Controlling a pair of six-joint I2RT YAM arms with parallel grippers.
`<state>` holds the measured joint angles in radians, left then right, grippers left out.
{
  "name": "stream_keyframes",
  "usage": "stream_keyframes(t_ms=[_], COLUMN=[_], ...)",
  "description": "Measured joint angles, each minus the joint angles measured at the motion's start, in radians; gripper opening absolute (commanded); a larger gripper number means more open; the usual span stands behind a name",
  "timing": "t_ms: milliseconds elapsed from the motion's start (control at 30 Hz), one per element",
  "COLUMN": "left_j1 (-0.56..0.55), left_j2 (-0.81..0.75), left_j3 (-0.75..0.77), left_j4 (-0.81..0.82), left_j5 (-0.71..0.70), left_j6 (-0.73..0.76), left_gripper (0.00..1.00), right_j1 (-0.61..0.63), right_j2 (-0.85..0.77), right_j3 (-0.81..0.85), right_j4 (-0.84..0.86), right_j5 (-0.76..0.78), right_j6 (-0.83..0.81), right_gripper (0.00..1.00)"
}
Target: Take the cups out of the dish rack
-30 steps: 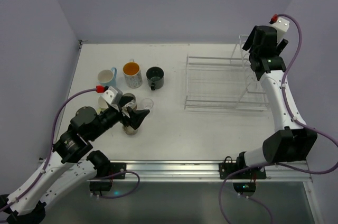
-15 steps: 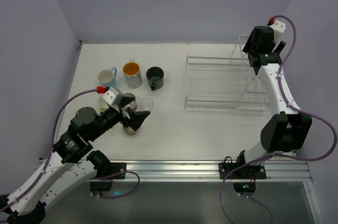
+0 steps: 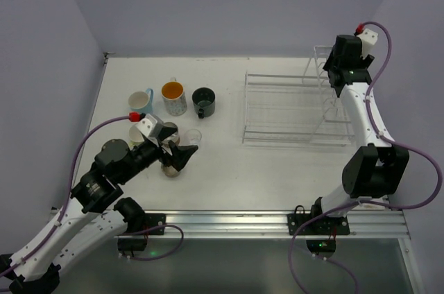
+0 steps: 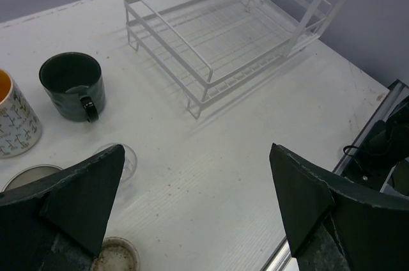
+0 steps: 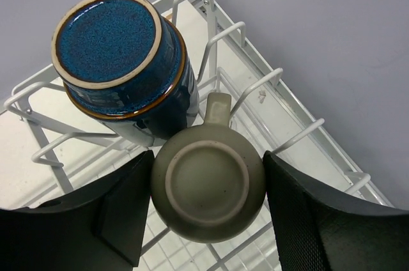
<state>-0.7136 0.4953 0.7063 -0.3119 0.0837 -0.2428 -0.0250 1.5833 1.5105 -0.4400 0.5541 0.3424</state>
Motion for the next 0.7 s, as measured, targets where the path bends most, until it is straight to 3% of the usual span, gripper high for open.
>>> stream_keyframes(t_ms=[100, 333, 567, 700], left_j1=[0.0, 0.0, 0.0, 0.001], left_j2=[0.008, 0.033, 0.075, 0.121], left_j3=[0.0, 0.0, 0.0, 0.0], left_j4=[0.0, 0.001, 0.023, 0.071], left_j5=[0.0, 0.0, 0.029, 0.089], left_j6=[0.0, 0.0, -0.019, -0.079], left_gripper=[1.0, 1.0, 0.99, 0.95], right_j1=[0.0, -0.001, 0.015, 0.087], right_j2=[-0.007, -0.117, -0.359, -0.536], right_j3=[-0.008, -0.073, -0.226, -0.381], right_j4=[0.006, 0.023, 0.098, 0.141], right_j5=[-0.003, -0.061, -0.159, -0.265], right_j6=[0.001, 0.018, 0.083, 0.138], right_gripper=[0.39, 0.36, 0.36, 0.34])
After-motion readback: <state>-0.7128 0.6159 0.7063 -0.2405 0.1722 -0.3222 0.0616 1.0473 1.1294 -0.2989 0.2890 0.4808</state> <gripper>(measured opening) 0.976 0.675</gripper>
